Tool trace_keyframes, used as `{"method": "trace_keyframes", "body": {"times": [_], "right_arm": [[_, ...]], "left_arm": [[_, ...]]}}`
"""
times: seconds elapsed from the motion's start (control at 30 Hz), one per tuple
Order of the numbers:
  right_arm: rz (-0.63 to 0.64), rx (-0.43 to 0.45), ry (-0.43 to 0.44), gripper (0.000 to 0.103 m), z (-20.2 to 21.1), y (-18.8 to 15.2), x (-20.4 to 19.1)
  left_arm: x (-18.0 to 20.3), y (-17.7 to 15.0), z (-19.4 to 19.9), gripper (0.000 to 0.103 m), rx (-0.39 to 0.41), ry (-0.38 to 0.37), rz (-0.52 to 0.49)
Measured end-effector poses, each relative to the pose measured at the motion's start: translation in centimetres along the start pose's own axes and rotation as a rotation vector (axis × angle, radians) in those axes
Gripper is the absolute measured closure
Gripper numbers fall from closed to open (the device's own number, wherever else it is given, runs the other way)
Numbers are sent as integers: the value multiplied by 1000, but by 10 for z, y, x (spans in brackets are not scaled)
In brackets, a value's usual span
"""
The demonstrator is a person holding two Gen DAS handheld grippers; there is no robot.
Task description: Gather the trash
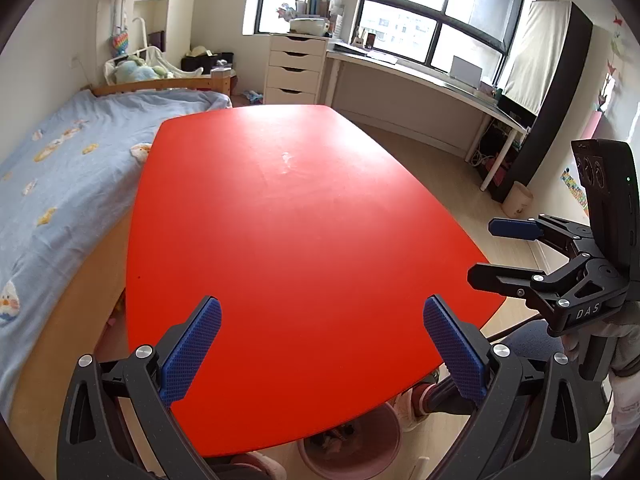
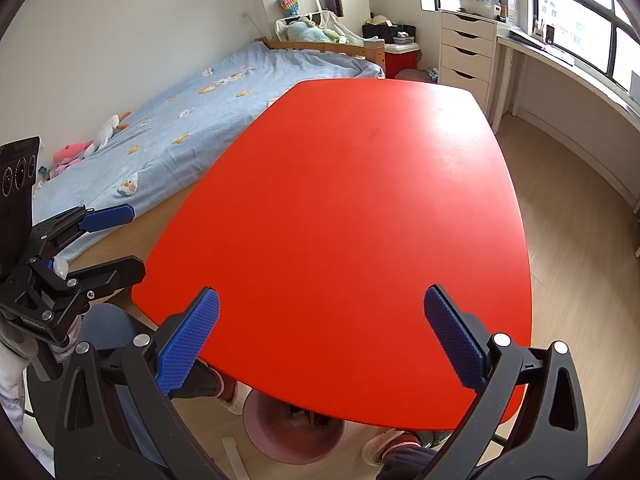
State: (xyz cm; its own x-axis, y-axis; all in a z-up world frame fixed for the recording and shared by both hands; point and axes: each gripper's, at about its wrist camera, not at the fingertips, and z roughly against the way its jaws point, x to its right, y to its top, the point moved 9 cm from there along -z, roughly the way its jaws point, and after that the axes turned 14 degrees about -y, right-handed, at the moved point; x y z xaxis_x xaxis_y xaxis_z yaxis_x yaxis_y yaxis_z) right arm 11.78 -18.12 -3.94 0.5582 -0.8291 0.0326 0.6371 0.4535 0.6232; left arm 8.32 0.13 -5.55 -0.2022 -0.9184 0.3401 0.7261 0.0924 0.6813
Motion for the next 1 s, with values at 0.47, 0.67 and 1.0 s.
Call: {"method": "trace_keyframes", "body": {"times": [0.47,0.67,1.0], "right_arm": [[1,1,-1,3,-1,1,-1],[0,1,-2,3,-1,2,-1],[0,0,-3,3,-1,3,1]], "left_arm": [[2,1,0,6,-3,3,1],[1,1,0,6,-4,2,2],[-1,0,-2,6,-7,1,0]]}}
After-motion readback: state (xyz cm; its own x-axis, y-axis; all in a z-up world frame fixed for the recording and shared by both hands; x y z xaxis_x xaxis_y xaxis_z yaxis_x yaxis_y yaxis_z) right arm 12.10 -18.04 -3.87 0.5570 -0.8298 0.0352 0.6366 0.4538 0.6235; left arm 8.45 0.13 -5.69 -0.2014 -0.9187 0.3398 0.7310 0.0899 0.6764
